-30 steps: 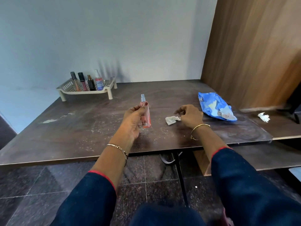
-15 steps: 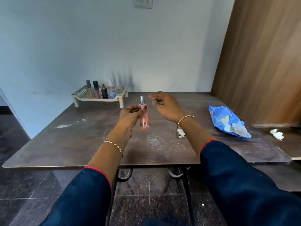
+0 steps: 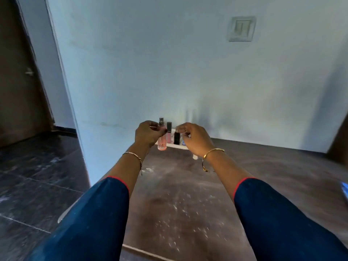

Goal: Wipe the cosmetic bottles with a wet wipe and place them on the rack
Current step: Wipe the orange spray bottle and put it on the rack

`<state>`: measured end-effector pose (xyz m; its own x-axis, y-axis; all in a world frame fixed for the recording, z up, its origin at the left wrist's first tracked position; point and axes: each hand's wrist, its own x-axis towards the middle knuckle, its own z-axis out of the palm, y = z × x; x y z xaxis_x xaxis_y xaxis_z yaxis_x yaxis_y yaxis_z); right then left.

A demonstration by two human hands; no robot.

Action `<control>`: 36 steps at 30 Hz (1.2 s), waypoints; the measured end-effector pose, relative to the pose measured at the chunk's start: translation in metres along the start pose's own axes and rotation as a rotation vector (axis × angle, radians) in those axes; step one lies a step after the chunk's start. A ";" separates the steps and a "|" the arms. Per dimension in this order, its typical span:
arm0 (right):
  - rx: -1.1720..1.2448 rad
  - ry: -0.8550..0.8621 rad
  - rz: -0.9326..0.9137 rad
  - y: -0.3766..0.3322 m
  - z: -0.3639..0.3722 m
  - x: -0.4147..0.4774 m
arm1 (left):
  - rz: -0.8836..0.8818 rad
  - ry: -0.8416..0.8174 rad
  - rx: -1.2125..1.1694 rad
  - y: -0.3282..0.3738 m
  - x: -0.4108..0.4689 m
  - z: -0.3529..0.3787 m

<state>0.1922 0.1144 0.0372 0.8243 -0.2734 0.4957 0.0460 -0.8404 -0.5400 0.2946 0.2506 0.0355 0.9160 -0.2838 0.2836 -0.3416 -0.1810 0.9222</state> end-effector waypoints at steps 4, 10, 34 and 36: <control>-0.064 0.025 0.039 0.031 0.026 0.027 | 0.003 0.073 0.146 -0.019 0.059 -0.011; -0.161 0.039 0.067 0.065 0.061 0.040 | 0.053 0.108 0.240 -0.047 0.107 -0.002; -0.273 0.060 0.037 0.098 0.054 0.026 | -0.017 0.126 0.447 -0.065 0.124 0.023; -0.263 0.057 0.045 0.093 0.046 0.020 | -0.022 0.159 0.466 -0.057 0.113 0.017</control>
<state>0.2391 0.0520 -0.0340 0.7887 -0.3326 0.5171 -0.1441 -0.9176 -0.3705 0.4142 0.2125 0.0109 0.9325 -0.1348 0.3352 -0.3463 -0.5979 0.7229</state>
